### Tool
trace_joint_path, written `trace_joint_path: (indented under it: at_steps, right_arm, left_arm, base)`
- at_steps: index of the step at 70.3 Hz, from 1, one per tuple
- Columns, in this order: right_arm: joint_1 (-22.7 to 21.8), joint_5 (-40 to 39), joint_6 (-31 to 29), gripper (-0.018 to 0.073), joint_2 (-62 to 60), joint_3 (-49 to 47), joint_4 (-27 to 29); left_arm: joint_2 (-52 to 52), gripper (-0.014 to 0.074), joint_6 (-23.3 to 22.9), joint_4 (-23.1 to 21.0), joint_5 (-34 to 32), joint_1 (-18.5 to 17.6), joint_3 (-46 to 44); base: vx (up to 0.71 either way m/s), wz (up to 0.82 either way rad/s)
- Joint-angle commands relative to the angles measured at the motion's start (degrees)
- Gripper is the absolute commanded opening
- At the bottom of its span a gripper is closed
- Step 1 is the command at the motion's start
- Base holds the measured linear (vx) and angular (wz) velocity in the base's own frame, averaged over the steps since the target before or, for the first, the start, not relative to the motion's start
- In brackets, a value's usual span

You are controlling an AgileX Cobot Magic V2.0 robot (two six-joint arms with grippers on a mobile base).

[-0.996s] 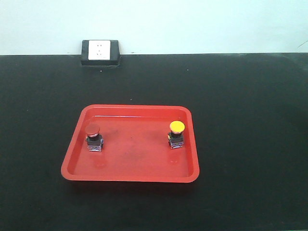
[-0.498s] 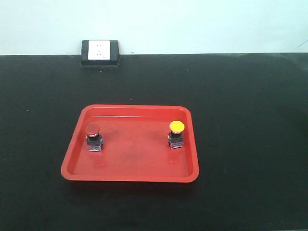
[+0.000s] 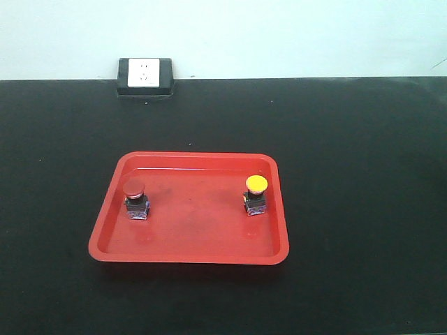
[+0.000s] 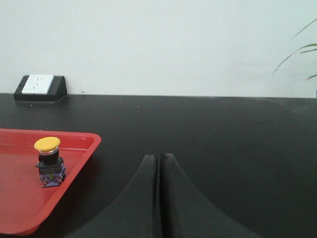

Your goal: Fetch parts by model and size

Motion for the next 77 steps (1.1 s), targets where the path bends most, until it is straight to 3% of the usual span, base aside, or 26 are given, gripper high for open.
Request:
trace_joint_path:
  at_steps: [1,16,77]
  right_arm:
    - [-0.29,-7.04,-0.94,-0.001,-1.72,0.95,1.43]
    - [-0.31,-5.31,-3.92,-0.001,-1.71,0.86,3.9]
    - [-0.31,-5.31,-3.76,-0.001,-1.71,0.86,3.61]
  left_arm:
    - [-0.7,-0.0008,-0.29,-0.31,-4.49,0.08,-0.65]
    - [-0.7,-0.0008,-0.29,-0.32,-4.44,0.08,-0.65]
    - [-0.7,-0.0008,-0.29,-0.32,-4.44,0.08,-0.65]
  base:
    - [0.0,0.0]
    - [0.0,0.0]
    - [0.0,0.0]
